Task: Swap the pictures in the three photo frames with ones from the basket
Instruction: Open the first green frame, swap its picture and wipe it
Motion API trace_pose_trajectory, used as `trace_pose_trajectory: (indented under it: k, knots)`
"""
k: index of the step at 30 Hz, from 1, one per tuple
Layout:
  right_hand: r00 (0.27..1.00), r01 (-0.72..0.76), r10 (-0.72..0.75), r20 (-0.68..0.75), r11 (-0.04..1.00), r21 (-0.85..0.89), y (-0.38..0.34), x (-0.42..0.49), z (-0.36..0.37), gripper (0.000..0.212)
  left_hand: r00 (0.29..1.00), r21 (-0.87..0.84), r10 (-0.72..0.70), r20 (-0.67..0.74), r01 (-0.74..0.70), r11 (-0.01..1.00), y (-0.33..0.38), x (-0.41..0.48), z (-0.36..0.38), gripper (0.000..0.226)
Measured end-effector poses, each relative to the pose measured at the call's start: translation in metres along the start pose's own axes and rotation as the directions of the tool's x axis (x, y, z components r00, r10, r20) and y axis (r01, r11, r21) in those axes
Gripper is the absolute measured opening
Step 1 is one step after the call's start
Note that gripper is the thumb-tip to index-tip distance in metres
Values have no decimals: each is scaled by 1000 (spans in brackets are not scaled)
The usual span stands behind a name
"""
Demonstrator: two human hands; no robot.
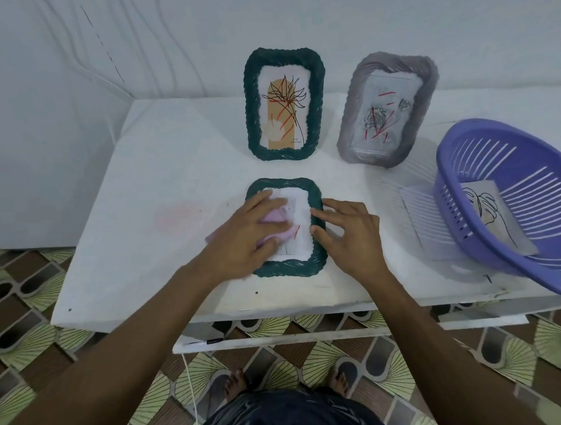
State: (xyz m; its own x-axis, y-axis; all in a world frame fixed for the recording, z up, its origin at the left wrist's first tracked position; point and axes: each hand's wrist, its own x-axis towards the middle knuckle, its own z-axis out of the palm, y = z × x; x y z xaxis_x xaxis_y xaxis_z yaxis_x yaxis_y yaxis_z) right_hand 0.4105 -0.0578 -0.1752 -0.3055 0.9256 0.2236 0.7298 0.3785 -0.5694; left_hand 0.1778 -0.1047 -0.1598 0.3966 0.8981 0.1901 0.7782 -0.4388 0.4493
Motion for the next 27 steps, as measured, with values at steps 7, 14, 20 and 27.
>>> trace_pose_trajectory:
  k: [7, 14, 20, 27]
  knots:
    - [1000, -11, 11, -5, 1000, 1, 0, 0, 0, 32, 992, -43, -115, -59, 112, 993, -3, 1, 0, 48]
    - [1000, 3, -4, 20, 1000, 31, 2, 0, -2, 31, 999, 74, 30, 23, -31, 997, 10, 14, 5, 45]
    - [999, 17, -18, 48, 1000, 23, 2, 1, -3, 32, 988, -26, 130, 85, -128, 991, 9, -10, 2, 40]
    - [999, 12, -12, 43, 1000, -5, 1, 0, -4, 33, 989, 14, -145, -27, 146, 989, 3, 32, 7, 49]
